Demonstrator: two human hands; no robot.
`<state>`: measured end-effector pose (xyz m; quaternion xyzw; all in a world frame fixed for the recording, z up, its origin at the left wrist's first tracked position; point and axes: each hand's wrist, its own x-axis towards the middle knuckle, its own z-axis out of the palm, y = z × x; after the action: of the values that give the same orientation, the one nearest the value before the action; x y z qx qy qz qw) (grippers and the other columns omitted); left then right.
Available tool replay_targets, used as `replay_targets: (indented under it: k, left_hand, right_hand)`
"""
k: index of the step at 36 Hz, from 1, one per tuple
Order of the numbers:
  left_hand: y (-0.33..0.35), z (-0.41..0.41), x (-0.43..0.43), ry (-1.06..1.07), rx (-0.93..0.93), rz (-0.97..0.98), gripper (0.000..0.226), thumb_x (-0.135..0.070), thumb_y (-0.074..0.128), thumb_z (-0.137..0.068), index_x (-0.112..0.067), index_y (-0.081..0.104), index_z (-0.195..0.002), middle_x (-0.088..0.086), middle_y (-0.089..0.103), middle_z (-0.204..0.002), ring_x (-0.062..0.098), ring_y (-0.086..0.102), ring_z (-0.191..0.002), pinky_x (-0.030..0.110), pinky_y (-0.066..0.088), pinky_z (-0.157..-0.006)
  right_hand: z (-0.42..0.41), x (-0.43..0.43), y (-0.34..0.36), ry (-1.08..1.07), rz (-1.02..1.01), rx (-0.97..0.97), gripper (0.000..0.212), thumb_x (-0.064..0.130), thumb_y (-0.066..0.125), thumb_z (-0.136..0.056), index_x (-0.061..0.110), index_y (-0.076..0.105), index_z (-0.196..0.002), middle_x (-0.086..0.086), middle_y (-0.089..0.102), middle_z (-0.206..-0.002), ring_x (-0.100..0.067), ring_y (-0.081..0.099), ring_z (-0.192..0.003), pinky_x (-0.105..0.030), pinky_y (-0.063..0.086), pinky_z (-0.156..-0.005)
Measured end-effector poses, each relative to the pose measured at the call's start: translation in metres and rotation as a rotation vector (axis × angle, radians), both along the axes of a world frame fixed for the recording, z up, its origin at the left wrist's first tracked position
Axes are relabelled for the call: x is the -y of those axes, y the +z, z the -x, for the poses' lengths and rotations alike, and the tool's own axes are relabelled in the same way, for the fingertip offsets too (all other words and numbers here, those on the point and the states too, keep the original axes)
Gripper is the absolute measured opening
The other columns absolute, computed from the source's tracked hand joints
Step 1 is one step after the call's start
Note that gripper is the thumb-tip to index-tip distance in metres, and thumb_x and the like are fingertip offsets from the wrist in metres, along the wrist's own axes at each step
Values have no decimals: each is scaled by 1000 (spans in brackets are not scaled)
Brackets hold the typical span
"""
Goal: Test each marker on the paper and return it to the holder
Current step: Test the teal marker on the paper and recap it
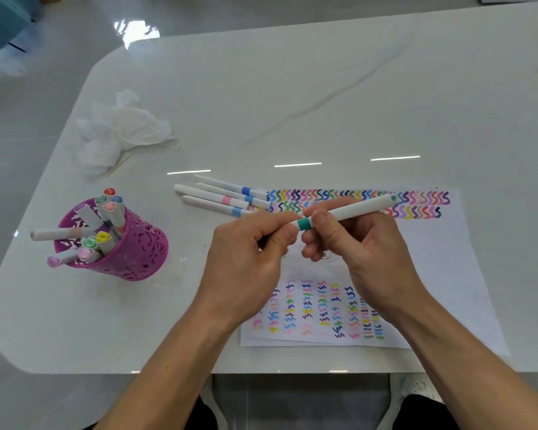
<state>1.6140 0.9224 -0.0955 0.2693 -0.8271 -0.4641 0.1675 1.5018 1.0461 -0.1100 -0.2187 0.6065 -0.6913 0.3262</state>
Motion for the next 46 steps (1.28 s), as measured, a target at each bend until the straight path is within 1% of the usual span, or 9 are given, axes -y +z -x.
replay_targets:
  k: [4,7,14,17,22,29,38,41,46]
  left_hand:
    - [6,-1,3,23,-18,72,16,-21,67,-96,-28,76,-106,-14,70,-87,8,65,-83,20,51,-72]
    - [11,-3,11,54,-92,-13,16,-18,69,-94,-30,75,-103,-13,72,-93,8,68,-85,21,52,-74]
    - [24,-11,28,195,-316,-145,12,-18,71,-89,-22,70,-100,-8,72,-97,11,67,-85,20,49,-75]
    - [30,-17,35,251,-401,-79,10,-15,71,-91,-15,66,-100,-2,71,-98,11,66,-91,21,50,-78]
    - [42,-29,43,358,-496,167,11,-17,67,-96,-22,63,-104,-2,70,-106,17,69,-100,25,53,-85]
    - [47,-54,55,459,-458,644,26,-19,53,-106,-13,63,-129,-11,62,-114,15,67,-105,33,55,-87]
    - [39,-70,65,500,-355,626,28,-24,54,-105,-20,63,-132,-8,68,-116,12,68,-106,37,57,-90]
    - [37,-73,68,493,-282,607,31,-23,55,-104,-26,60,-135,-5,70,-115,9,67,-106,25,53,-93]
    - [33,-79,73,518,-121,690,25,-13,60,-98,-19,69,-120,-3,70,-112,-1,58,-96,1,40,-83]
  right_hand:
    - [-3,3,-1,9,-28,12,27,32,64,-95,9,74,-103,-8,75,-78,-21,71,-67,-27,57,-65]
    - [-5,7,-3,2,-93,-35,33,45,66,-91,14,76,-95,-6,73,-75,-18,68,-63,-26,55,-62]
    - [-1,8,-10,-28,-184,-171,31,52,68,-88,29,72,-108,-1,72,-75,-11,67,-64,-21,52,-63]
    - [4,6,-12,-75,-202,-206,27,52,67,-89,30,70,-106,-2,72,-75,-11,66,-62,-22,53,-62]
    - [9,5,-13,-139,-214,-227,19,43,69,-94,27,71,-104,0,72,-72,-7,63,-58,-15,50,-58]
    - [14,4,-18,-186,-229,-237,13,35,69,-98,23,71,-103,2,70,-69,-6,61,-56,-15,49,-57]
    - [13,5,-20,-173,-237,-274,9,34,67,-100,26,70,-103,2,72,-71,-7,62,-57,-16,50,-58]
    - [13,6,-21,-174,-237,-282,9,33,66,-101,26,69,-103,1,72,-72,-9,61,-56,-18,50,-59]
    - [15,9,-21,-178,-242,-284,14,35,64,-102,22,70,-104,3,72,-73,-8,61,-57,-18,50,-58]
